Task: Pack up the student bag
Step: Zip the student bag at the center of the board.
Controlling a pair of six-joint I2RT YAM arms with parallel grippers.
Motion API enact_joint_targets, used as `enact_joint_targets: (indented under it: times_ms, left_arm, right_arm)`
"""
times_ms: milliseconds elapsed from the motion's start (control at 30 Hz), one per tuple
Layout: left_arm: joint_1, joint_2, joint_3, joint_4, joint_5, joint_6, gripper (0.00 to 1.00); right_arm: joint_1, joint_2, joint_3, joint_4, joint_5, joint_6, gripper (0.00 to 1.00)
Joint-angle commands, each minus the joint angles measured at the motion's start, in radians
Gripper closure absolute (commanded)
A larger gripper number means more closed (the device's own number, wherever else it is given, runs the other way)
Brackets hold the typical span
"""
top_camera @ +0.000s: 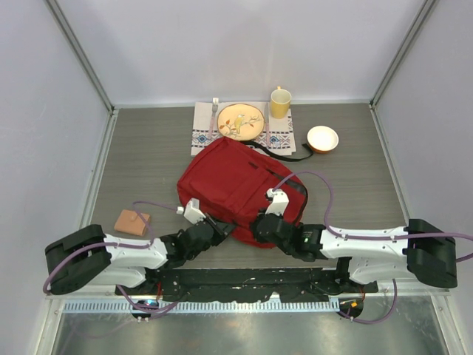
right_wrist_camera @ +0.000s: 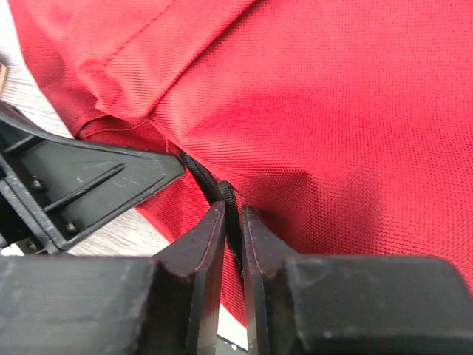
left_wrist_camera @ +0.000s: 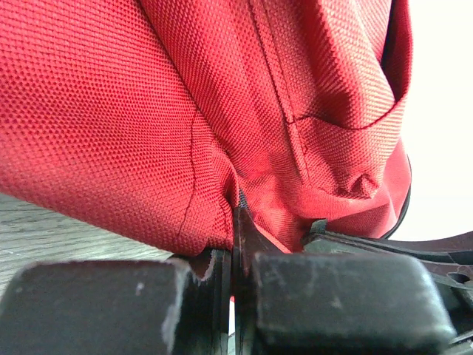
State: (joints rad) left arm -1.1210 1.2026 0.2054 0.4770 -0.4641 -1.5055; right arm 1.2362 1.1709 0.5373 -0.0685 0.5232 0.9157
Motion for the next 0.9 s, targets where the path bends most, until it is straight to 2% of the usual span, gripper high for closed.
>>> enact_joint_targets:
  times_ms: [0,433,533,567,667,867]
  left_arm:
    - [0.003,0.014,0.011,0.138,0.016,0.021,1.00]
    - [0.004,0.040,0.008,0.173,0.036,0.021,1.00]
    - [0.003,0.045,0.005,0.184,0.038,0.022,1.00]
    - [0.003,0.043,0.003,0.184,0.038,0.021,1.00]
    - [0.003,0.040,-0.003,0.186,0.035,0.018,1.00]
    - [0.003,0.023,-0.020,0.172,0.024,0.007,1.00]
  right_arm:
    - [0.008,0.019,0.039,-0.014,0.067,0.032,0.78]
    - [0.006,0.081,0.075,-0.036,0.090,0.028,0.67]
    - [0.006,0.105,0.093,-0.056,0.098,0.028,0.78]
    - [0.006,0.116,0.098,-0.065,0.100,0.028,0.87]
    - [0.006,0.119,0.110,-0.089,0.112,0.028,0.99]
    - [0.006,0.066,0.093,-0.102,0.130,0.028,0.99]
